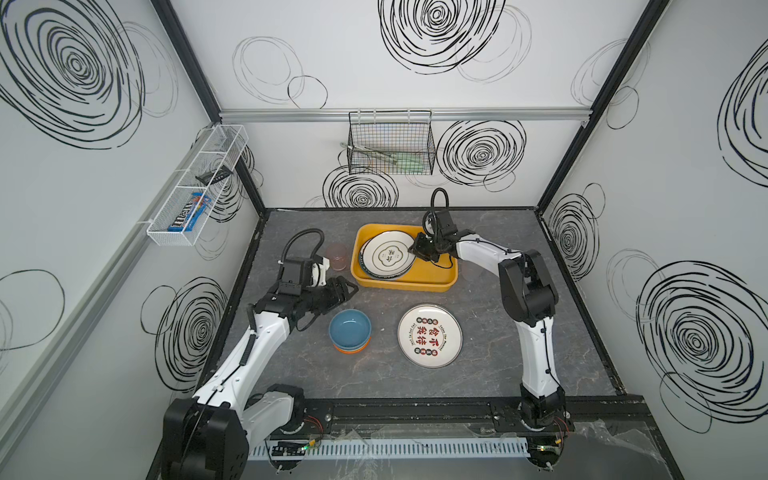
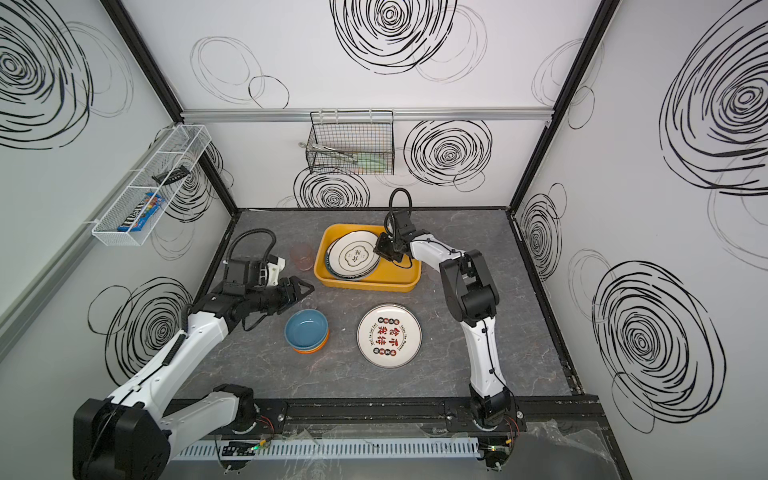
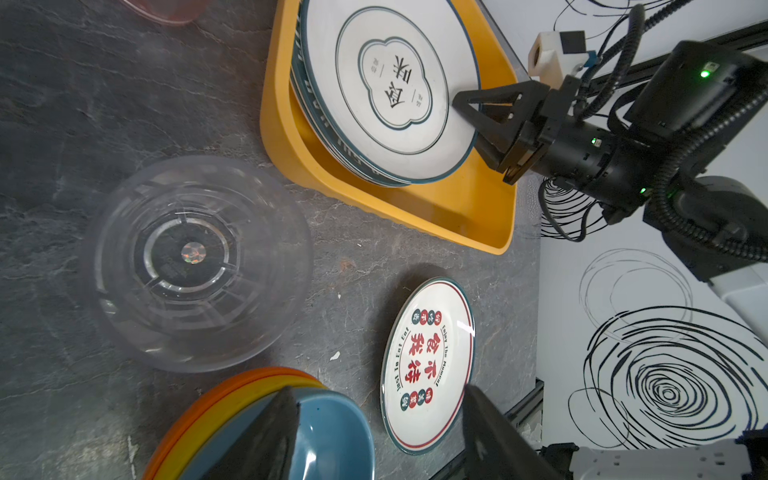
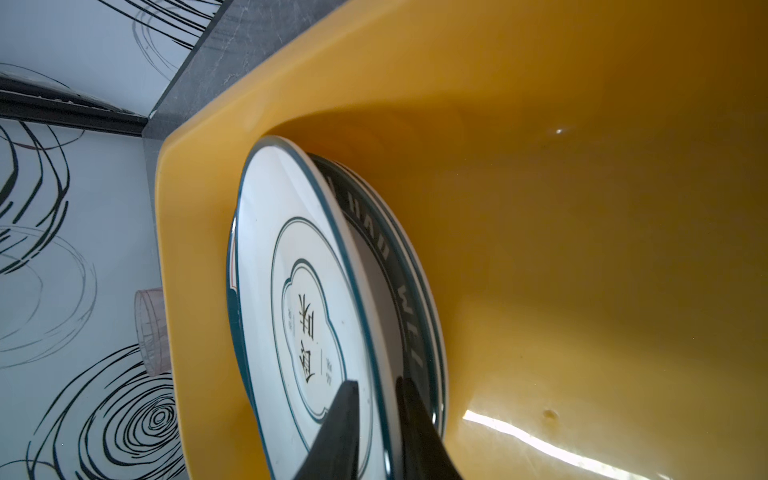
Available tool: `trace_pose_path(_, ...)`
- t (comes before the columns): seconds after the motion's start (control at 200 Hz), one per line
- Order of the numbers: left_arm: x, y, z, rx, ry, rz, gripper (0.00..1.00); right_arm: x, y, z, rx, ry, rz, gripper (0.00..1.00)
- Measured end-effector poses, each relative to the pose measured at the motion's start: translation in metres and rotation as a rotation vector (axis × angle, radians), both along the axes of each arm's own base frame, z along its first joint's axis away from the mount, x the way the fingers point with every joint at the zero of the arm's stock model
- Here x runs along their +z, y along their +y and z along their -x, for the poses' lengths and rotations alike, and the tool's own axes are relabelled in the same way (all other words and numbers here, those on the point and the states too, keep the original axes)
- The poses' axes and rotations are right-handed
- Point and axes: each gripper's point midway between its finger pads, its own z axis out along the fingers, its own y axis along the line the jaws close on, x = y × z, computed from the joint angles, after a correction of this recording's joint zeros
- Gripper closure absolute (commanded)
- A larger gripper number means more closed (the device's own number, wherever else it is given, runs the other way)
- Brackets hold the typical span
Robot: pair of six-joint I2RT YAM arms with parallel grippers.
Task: Place the mixed dishes into the plastic bin
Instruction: 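Lower the plate onto the stack in the bin and open the right gripper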
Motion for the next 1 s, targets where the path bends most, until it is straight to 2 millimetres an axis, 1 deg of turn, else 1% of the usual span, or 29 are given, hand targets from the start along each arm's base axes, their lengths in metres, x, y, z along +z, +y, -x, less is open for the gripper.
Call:
trace_pose_path(0.145,0.001,0.000,0.000,-0.002,-0.003,0.003,0.34,-0.004,-0.003,0.001,-0.005,0.005,0.037,0.74)
trace_pose_path(0.295,-0.001,-0.001,0.000,-0.004,-0.002,0.005,0.34,-0.003,-0.008,-0.002,-0.020,-0.006,0.075,0.74)
trace_pose_path(0.535,-0.003,-0.001,0.001,-0.005,0.004,0.007,0.34,-0.009,-0.017,-0.002,-0.042,-0.010,0.144,0.73)
trace_pose_path(0.835,-0.002,-0.001,0.000,-0.004,-0.002,0.010,0.34,-0.012,-0.019,0.001,-0.037,-0.012,0.178,0.72)
trace_pose_path(0.931,-0.001,-0.001,0.000,-0.004,-0.004,0.010,0.34,-0.011,-0.019,0.002,-0.033,-0.013,0.185,0.72)
trace_pose_path(1.001,0.000,-0.001,0.001,-0.004,-0.008,0.010,0.34,-0.006,-0.020,0.004,-0.030,-0.021,0.184,0.72)
